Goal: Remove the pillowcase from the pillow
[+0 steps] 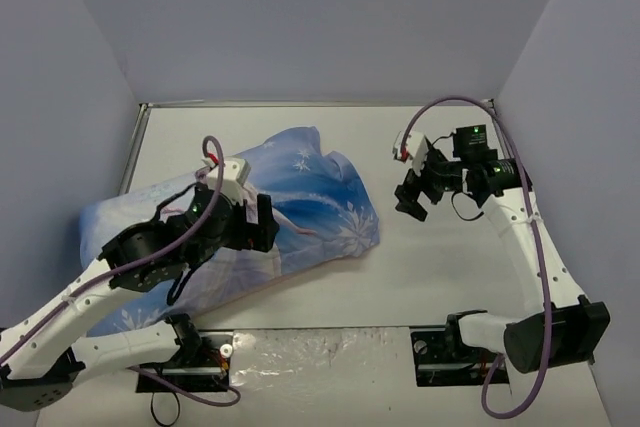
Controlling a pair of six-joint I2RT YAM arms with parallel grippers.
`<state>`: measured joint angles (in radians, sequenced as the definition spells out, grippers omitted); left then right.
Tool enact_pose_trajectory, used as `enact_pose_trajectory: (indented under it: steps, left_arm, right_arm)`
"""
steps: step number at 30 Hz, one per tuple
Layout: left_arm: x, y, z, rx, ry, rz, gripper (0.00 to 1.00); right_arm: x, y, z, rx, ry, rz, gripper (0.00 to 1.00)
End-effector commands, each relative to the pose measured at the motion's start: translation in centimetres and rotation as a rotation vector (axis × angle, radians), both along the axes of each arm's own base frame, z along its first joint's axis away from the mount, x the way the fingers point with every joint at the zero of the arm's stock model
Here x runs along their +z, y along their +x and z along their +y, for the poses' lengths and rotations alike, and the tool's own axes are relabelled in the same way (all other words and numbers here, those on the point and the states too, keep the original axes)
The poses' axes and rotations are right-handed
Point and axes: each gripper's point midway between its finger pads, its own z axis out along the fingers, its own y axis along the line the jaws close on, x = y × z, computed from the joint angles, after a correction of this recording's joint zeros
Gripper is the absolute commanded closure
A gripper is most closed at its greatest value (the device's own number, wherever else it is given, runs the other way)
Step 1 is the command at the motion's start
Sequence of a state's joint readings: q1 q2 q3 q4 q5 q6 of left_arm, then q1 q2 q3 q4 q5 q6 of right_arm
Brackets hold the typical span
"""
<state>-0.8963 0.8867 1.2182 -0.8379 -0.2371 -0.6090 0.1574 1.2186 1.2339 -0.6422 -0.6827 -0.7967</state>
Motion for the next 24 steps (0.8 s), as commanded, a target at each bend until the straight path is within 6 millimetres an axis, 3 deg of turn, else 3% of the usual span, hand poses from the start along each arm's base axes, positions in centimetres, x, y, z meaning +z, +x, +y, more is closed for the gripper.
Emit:
enact_pose_trajectory:
  steps: [1,4,6,8,9,11,14,16,19,20,22,23,24]
  left_arm:
    - [-0.9,-1.3,2.1,0.118,0.157,-0.037,0.06]
    - [-2.8,-2.9,-0.2,0.112,0.212,-0.052,0.06]
    - [-3.9,-3.3,-1.6,0.089,0.308,-0.085,0.06]
    - [-3.9,-3.7,-2.6,0.065,0.406,-0.159,0.06]
    - [-3.8,-3.7,-2.8,0.063,0.431,-0.186,0.06]
    - [-3.7,-4.1,-3.2,0.041,0.494,-0.247,0.05]
    - [-4.8,-4.6,-3.4,0.026,0.517,-0.263,0.03]
    - [-6.6,-4.9,-3.3,0.018,0.527,-0.247,0.00]
    - [-8.3,-5.0,-3.0,0.034,0.522,-0.245,0.00]
    - [-8.5,-5.0,-2.9,0.040,0.522,-0.248,0.00]
    - [-8.9,-4.8,-2.8,0.042,0.534,-0.265,0.00]
    - [-9.0,-4.8,-2.9,0.039,0.539,-0.270,0.00]
    - [-9.1,-4.7,-3.0,0.034,0.544,-0.273,0.00]
  right_arm:
    - [-2.8,-3.6,1.3,0.260,-0.068,0.089,0.00]
    - [-4.6,-4.8,3.9,0.307,0.018,0.212,0.00]
    - [-6.8,-5.1,6.4,0.220,0.093,0.411,0.00]
    - [-8.3,-3.1,8.4,0.159,0.128,0.448,0.00]
    - [-8.9,-3.1,9.6,0.103,0.144,0.498,0.00]
    - [-9.6,0.2,10.4,0.015,0.133,0.385,0.00]
    - [-11.5,1.3,12.1,-0.017,0.149,0.413,0.00]
    - [-12.4,1.7,13.1,-0.046,0.173,0.455,0.00]
    - [-13.7,1.7,14.1,-0.023,0.209,0.497,0.22]
    - [-13.8,1.5,14.4,0.004,0.232,0.530,0.53]
    - [-11.3,0.3,15.5,0.092,0.338,0.587,0.89]
    - [-8.9,0.2,15.2,0.121,0.383,0.545,1.00]
    - [-7.1,0.0,15.3,0.149,0.411,0.518,1.00]
